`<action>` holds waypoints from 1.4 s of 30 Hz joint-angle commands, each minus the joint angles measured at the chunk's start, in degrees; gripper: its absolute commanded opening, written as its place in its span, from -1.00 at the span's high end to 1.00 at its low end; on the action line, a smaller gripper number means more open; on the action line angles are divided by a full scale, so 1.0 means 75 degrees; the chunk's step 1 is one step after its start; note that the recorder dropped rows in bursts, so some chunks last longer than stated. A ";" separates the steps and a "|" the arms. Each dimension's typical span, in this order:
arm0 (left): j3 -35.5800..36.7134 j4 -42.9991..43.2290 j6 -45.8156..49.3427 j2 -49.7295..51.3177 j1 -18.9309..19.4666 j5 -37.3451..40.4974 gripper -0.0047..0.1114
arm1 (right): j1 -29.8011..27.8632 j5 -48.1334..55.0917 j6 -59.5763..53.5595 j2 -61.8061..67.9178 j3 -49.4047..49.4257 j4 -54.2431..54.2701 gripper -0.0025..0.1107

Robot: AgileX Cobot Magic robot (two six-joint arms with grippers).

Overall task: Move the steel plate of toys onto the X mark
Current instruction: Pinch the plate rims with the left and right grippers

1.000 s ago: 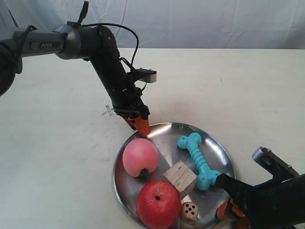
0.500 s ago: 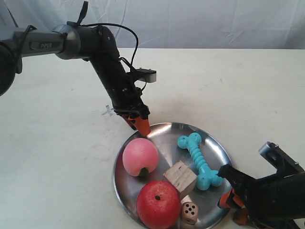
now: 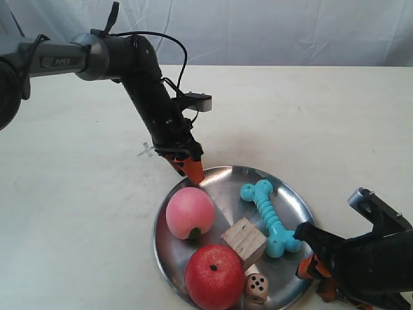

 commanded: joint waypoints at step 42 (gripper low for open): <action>0.0005 0.0185 -0.1040 0.0106 -0.0704 -0.0379 0.92 | 0.0923 -0.0712 -0.0281 0.0043 -0.0213 0.0580 0.97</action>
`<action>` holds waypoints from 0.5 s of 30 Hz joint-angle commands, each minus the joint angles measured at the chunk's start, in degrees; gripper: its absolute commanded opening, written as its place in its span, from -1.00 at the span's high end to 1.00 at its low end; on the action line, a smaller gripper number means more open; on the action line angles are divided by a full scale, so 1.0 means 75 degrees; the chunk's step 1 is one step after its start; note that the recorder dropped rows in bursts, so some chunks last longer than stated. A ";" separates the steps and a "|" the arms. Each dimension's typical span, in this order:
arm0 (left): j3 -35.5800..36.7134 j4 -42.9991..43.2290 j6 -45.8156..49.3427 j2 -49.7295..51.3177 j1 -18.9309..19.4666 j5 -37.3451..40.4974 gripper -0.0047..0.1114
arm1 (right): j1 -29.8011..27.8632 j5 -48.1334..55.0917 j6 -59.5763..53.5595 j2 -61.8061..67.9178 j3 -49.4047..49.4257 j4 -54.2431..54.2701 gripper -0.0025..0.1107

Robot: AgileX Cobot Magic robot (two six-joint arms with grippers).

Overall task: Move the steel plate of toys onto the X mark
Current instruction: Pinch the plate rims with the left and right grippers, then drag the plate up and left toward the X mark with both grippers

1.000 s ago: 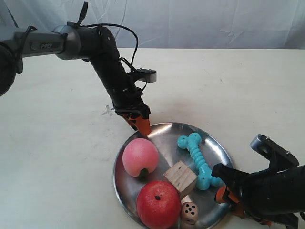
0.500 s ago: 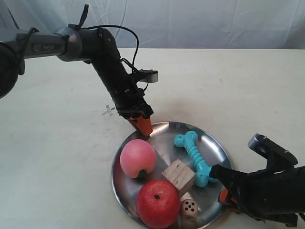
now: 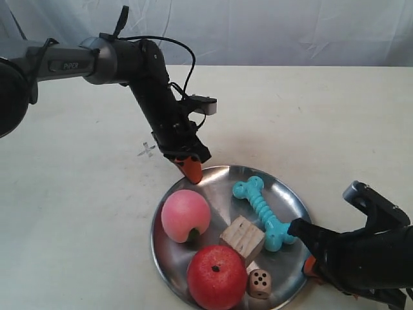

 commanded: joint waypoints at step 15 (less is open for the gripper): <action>0.0018 0.0783 -0.1073 0.0029 -0.0404 -0.0067 0.92 | 0.0010 0.0513 -0.0197 -0.0017 -0.0055 -0.0348 0.13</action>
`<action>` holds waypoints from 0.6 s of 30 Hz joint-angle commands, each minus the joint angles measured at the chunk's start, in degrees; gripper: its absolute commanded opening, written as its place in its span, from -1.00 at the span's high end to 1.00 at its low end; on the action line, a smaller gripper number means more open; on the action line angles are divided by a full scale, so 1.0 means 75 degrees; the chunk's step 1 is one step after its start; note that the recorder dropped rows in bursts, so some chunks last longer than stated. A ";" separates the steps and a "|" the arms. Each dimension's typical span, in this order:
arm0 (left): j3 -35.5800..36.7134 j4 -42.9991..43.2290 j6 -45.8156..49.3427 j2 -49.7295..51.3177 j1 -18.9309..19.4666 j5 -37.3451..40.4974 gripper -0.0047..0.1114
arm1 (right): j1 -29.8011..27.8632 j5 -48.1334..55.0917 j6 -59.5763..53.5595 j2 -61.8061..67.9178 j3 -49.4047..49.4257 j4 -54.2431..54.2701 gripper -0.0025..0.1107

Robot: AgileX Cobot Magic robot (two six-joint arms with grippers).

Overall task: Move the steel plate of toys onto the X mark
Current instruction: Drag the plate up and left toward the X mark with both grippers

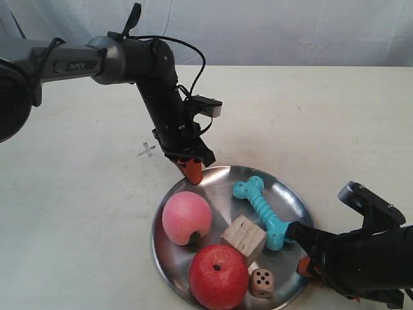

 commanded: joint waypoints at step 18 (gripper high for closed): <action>0.0070 -0.0147 -0.0447 0.0108 -0.0160 0.0093 0.92 | 0.0010 0.0070 0.0199 -0.0017 -0.0050 -0.0052 0.34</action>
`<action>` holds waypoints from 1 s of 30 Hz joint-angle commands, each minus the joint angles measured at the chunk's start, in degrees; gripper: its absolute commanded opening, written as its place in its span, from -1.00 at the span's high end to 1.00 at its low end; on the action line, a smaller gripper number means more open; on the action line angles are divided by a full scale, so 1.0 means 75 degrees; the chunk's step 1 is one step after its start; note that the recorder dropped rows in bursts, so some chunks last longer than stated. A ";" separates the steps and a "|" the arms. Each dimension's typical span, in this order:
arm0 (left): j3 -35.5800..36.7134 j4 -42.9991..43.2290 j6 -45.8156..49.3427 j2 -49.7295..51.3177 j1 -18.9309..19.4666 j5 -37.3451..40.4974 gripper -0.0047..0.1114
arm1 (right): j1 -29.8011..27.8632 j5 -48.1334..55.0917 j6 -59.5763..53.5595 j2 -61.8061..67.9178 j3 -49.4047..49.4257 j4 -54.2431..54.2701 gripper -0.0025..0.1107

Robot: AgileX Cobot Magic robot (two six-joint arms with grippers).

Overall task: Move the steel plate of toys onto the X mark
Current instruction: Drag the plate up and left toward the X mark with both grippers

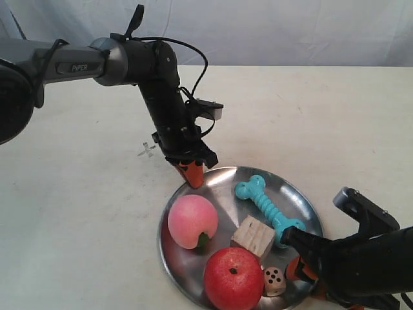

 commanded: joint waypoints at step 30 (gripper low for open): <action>0.0543 -0.1030 0.0634 0.0077 -0.0094 -0.0074 0.92 | 0.0010 -0.0305 -0.0258 -0.0031 -0.0090 0.0268 0.97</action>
